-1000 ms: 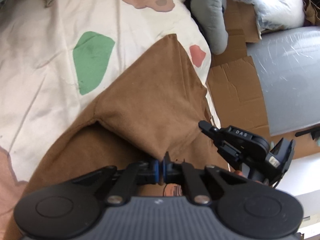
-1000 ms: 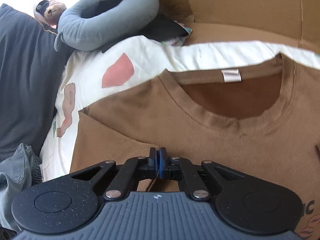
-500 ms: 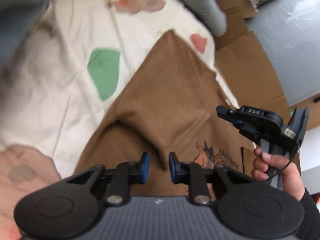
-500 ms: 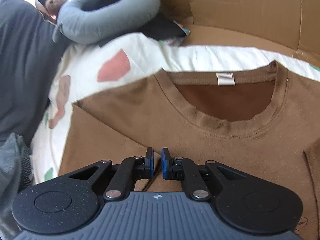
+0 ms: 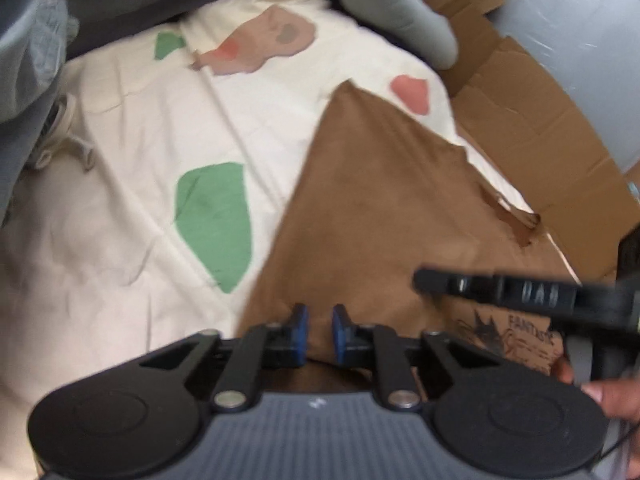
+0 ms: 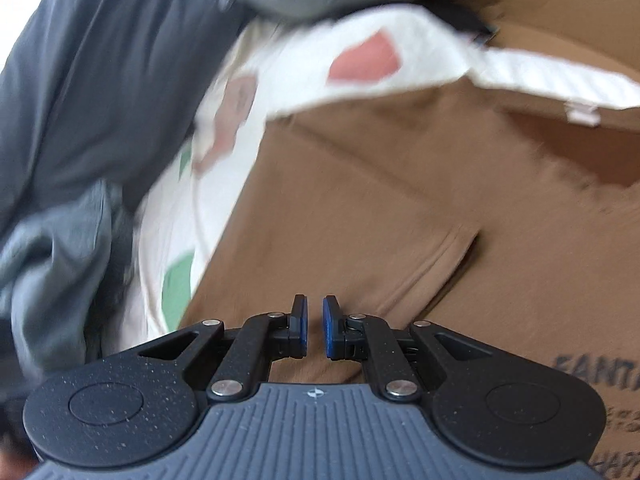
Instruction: Fold clothes
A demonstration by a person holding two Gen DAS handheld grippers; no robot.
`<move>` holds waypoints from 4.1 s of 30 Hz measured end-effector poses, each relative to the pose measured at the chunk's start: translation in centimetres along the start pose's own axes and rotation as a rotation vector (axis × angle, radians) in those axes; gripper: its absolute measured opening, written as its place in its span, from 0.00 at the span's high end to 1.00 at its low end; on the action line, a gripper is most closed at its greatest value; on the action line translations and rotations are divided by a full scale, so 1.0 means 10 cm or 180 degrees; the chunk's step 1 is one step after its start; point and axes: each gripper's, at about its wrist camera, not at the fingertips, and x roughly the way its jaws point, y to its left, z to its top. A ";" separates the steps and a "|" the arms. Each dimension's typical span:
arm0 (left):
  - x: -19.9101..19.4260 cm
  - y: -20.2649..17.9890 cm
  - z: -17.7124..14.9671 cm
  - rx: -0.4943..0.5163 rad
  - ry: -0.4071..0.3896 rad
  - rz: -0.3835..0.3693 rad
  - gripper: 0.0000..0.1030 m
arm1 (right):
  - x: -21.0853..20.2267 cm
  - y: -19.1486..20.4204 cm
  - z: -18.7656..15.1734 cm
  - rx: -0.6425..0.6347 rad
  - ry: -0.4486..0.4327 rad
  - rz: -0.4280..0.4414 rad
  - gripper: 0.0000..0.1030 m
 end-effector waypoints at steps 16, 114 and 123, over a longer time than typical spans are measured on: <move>0.14 -0.23 -0.02 0.0154 0.0160 -0.0162 0.76 | -0.34 0.12 0.14 -0.0604 0.0200 -0.0499 0.61; -3.57 -1.28 -0.68 0.0957 -0.0051 0.0472 0.13 | -6.38 -0.90 -2.52 0.0741 -0.0927 -0.1256 0.17; -3.26 -0.83 -1.01 0.0829 0.0191 0.0508 0.21 | -5.86 -1.15 -3.04 0.0860 -0.0846 -0.1142 0.23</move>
